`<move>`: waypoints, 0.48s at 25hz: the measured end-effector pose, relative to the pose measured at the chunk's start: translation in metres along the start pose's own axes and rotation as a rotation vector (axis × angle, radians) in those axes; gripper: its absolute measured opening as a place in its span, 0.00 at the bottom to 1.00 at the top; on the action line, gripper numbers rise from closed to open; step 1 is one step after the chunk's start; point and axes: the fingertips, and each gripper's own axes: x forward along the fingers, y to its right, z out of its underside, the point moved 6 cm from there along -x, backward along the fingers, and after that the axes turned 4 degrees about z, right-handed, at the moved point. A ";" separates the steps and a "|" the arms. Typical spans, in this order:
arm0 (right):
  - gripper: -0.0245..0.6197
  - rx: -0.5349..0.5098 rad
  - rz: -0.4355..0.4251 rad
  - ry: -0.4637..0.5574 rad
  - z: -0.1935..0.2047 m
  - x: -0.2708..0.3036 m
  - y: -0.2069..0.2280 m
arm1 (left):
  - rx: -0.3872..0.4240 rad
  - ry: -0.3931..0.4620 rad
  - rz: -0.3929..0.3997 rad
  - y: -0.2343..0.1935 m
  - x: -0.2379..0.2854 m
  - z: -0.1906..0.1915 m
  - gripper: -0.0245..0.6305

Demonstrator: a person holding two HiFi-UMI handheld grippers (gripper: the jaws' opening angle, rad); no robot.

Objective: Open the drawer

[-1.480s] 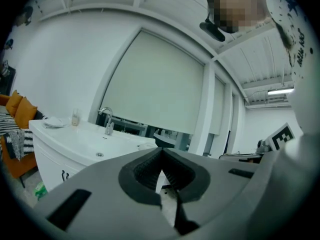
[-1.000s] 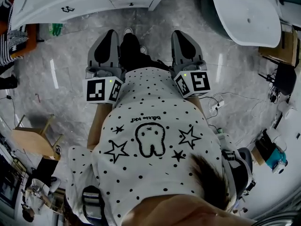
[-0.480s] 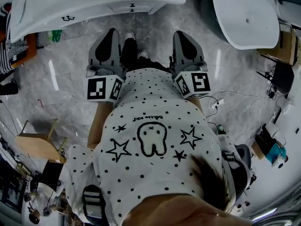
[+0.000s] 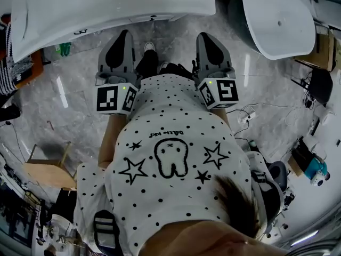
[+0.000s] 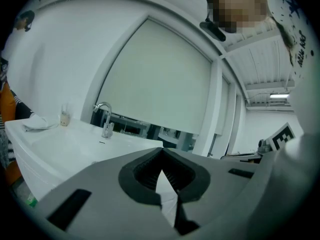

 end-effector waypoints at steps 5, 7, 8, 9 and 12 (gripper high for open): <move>0.06 0.000 0.017 0.017 -0.002 -0.001 0.003 | 0.008 0.000 0.024 0.005 0.001 -0.001 0.04; 0.06 -0.003 0.018 0.018 -0.003 0.000 0.002 | 0.008 -0.001 0.024 0.004 0.001 -0.001 0.04; 0.06 -0.003 0.017 0.016 -0.003 0.000 0.001 | 0.007 -0.002 0.022 0.003 0.001 -0.001 0.04; 0.06 -0.003 0.015 0.014 -0.003 0.000 0.000 | 0.006 -0.004 0.019 0.002 0.001 -0.001 0.04; 0.06 -0.008 0.015 0.008 -0.003 0.000 0.000 | 0.002 -0.008 0.015 0.001 0.000 0.000 0.04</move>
